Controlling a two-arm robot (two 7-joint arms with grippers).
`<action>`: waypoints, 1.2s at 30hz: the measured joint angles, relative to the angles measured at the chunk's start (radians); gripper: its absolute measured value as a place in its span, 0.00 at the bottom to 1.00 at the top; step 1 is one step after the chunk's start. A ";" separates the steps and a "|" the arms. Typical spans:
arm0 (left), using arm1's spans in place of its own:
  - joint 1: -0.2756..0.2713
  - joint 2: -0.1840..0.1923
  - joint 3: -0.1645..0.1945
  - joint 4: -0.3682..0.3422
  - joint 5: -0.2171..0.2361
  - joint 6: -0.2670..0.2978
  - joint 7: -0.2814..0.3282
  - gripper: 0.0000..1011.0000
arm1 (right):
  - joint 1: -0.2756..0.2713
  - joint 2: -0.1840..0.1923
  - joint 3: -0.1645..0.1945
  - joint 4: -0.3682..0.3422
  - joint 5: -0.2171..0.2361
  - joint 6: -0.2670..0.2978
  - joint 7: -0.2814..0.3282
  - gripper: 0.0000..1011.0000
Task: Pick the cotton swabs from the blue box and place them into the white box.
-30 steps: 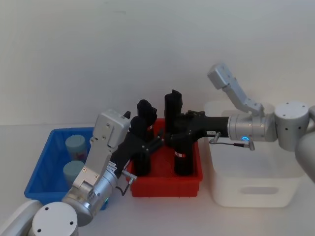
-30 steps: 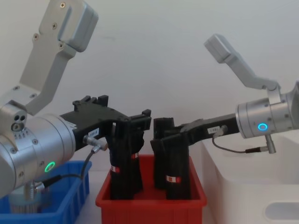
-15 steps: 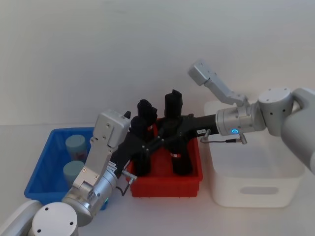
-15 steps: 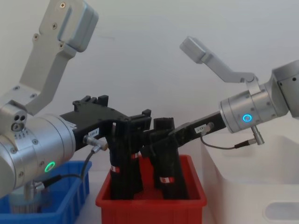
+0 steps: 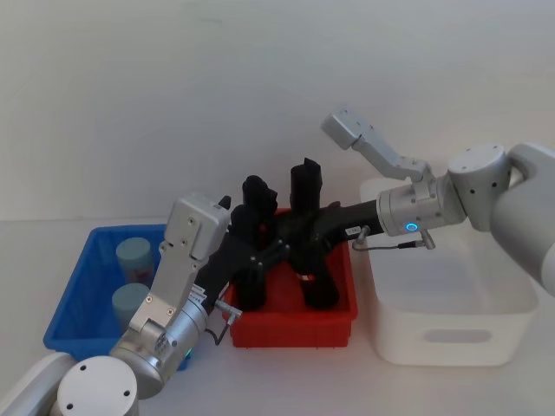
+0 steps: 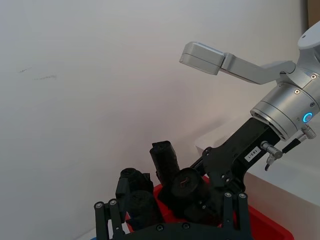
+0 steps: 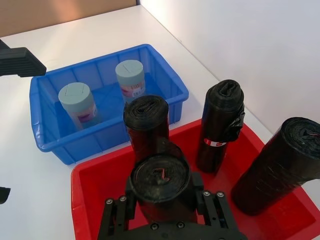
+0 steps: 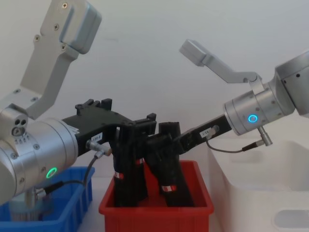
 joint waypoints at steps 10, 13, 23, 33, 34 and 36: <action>0.000 0.000 0.000 0.000 0.000 0.000 0.000 0.99 | 0.014 -0.006 -0.005 0.021 -0.006 0.003 -0.001 0.52; 0.000 0.000 0.000 0.000 0.000 0.000 0.000 0.99 | 0.016 -0.007 -0.006 0.024 -0.007 0.003 -0.002 0.51; 0.000 0.000 0.000 0.000 0.000 0.000 0.000 0.99 | 0.018 -0.002 0.005 0.020 -0.004 -0.009 0.002 0.49; 0.000 0.000 0.000 0.000 0.000 0.000 0.000 0.99 | -0.096 0.064 0.051 -0.267 0.022 0.042 0.019 0.49; 0.000 0.000 0.000 0.000 0.000 0.000 0.000 0.99 | -0.131 0.082 0.060 -0.347 0.031 0.063 0.020 0.49; 0.000 0.000 0.000 0.000 0.000 0.000 0.000 0.99 | -0.159 0.097 0.067 -0.414 0.038 0.080 0.019 0.49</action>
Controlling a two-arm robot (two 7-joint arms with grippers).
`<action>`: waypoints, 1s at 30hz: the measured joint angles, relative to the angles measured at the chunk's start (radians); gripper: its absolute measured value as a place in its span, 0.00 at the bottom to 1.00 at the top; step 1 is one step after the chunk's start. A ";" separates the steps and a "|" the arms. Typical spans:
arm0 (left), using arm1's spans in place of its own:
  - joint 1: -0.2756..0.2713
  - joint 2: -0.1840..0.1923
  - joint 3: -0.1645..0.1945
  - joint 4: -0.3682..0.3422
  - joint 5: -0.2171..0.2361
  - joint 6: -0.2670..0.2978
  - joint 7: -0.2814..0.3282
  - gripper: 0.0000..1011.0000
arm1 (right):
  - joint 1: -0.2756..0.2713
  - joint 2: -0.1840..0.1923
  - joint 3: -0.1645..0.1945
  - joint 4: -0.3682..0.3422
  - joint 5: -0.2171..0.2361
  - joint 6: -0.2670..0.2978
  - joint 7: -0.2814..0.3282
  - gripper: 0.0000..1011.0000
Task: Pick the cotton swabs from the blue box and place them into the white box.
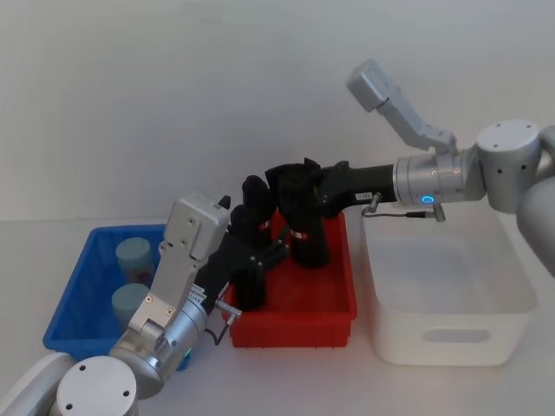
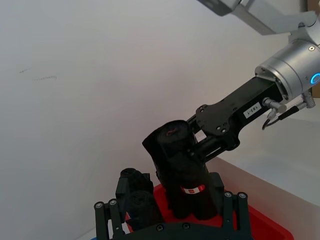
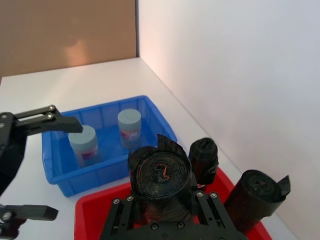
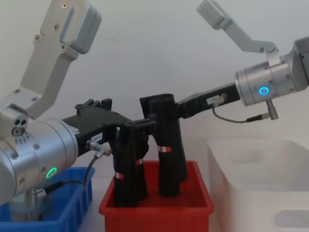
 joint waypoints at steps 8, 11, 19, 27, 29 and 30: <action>0.000 0.000 0.000 0.000 0.000 0.000 0.000 0.99 | -0.148 0.082 0.047 -0.348 0.048 0.077 -0.033 0.49; 0.000 0.000 0.000 0.000 0.000 0.000 0.000 0.99 | -0.198 0.111 0.063 -0.458 0.062 0.099 -0.060 0.49; 0.000 0.000 0.000 0.000 0.000 0.000 0.000 0.99 | -0.300 0.169 0.093 -0.667 0.084 0.144 -0.143 0.49; 0.000 0.000 0.000 0.000 0.000 0.000 0.000 0.99 | -0.395 0.220 0.117 -0.831 0.092 0.186 -0.254 0.49; 0.000 0.000 0.000 0.000 0.000 0.000 0.000 0.99 | -0.409 0.227 0.120 -0.851 0.092 0.192 -0.275 0.49; 0.000 0.000 0.000 0.000 0.000 0.000 0.000 0.99 | -0.428 0.236 0.124 -0.876 0.092 0.199 -0.299 0.49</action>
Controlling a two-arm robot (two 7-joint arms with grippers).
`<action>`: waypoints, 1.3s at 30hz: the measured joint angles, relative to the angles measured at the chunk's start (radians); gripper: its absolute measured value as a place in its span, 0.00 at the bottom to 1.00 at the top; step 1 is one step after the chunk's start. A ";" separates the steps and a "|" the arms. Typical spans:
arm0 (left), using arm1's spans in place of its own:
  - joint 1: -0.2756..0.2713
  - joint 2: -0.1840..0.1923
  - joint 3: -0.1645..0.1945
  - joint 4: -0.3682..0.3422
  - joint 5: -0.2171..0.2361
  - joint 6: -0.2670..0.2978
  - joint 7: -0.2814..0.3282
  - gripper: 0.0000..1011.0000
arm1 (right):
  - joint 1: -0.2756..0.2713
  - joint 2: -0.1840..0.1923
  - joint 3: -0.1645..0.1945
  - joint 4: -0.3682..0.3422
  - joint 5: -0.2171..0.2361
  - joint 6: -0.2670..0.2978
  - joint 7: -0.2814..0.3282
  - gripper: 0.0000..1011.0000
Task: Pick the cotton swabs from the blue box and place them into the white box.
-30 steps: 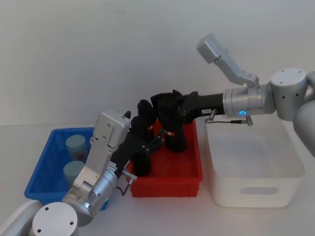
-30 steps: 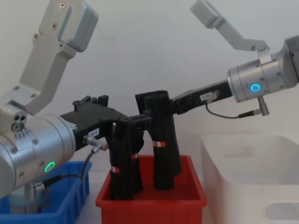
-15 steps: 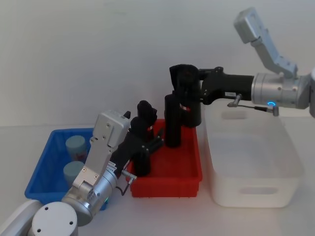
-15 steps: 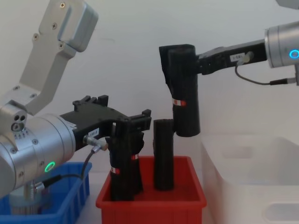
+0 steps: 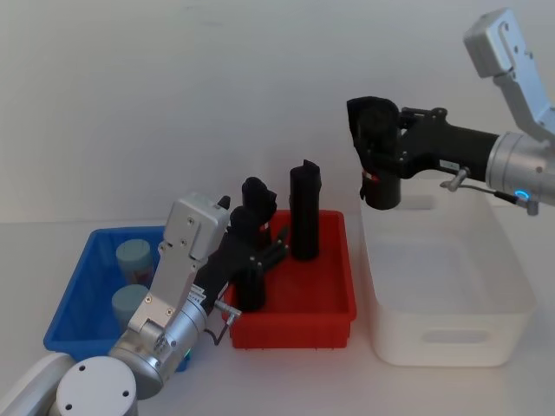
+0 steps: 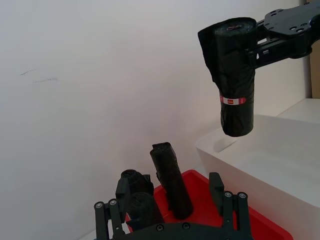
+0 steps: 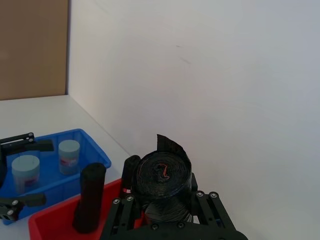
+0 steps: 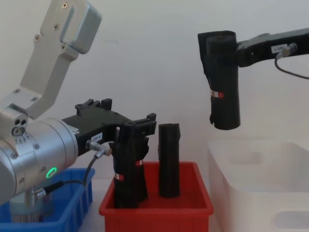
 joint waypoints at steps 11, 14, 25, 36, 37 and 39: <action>0.000 0.000 0.000 0.000 0.000 0.000 0.000 0.99 | -0.087 0.031 0.012 -0.076 -0.001 0.034 -0.158 0.49; 0.000 0.000 0.000 0.000 0.000 0.000 0.000 0.99 | -0.108 0.035 0.013 -0.079 0.001 0.040 -0.206 0.49; 0.000 0.000 0.000 0.000 0.000 0.000 0.000 0.99 | -0.159 0.033 0.016 -0.035 0.026 0.042 -0.361 0.67; 0.000 0.000 0.000 0.000 0.000 0.000 0.000 0.99 | -0.177 0.031 0.017 -0.007 0.039 0.038 -0.426 0.96; 0.000 0.000 0.000 0.000 0.000 0.000 0.000 0.99 | -0.178 0.031 0.017 -0.006 0.039 0.038 -0.429 0.98; 0.000 0.000 0.000 0.000 0.000 0.000 0.000 0.99 | -0.180 0.030 0.017 -0.003 0.041 0.038 -0.436 0.99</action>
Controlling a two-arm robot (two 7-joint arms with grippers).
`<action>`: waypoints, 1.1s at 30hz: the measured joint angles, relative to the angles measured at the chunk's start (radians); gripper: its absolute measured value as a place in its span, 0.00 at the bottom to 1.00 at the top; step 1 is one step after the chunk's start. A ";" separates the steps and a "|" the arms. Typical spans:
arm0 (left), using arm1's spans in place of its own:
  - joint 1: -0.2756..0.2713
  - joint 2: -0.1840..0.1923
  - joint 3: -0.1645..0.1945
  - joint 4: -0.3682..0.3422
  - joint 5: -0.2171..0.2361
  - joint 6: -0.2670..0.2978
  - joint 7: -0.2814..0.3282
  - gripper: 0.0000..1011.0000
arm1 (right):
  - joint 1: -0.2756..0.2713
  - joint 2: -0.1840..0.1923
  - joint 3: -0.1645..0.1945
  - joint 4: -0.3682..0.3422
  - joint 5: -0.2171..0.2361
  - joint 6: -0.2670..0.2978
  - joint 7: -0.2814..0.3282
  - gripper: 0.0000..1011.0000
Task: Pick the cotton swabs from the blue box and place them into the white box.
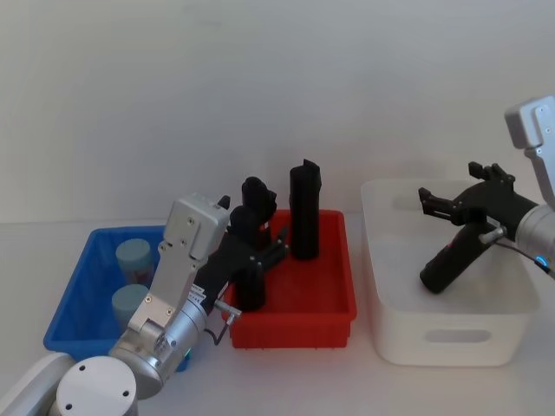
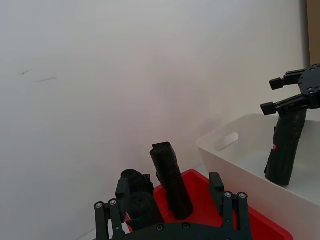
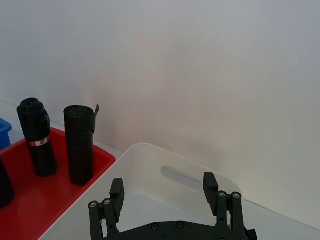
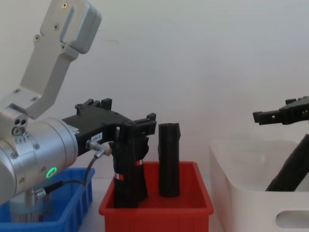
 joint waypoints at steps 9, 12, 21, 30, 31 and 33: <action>0.000 0.000 0.000 0.000 0.000 0.000 0.000 0.99 | -0.005 -0.001 0.001 0.008 0.004 -0.001 -0.019 0.99; 0.000 0.000 0.000 0.000 0.000 0.000 0.000 0.99 | -0.007 -0.001 0.001 0.010 0.004 -0.002 -0.024 0.99; -0.031 -0.010 -0.011 0.018 0.039 0.019 -0.003 0.99 | -0.009 -0.001 0.000 0.014 0.006 -0.002 -0.031 0.99; -0.087 0.003 -0.052 0.052 0.100 0.088 -0.056 0.99 | -0.009 -0.001 0.000 0.015 0.007 -0.003 -0.034 0.99; -0.094 0.012 -0.063 0.056 0.106 0.103 -0.069 0.99 | -0.009 -0.001 0.000 0.015 0.007 -0.002 -0.035 0.99; -0.100 0.020 -0.073 0.059 0.110 0.118 -0.084 0.99 | -0.010 -0.001 0.000 0.015 0.007 -0.003 -0.035 0.99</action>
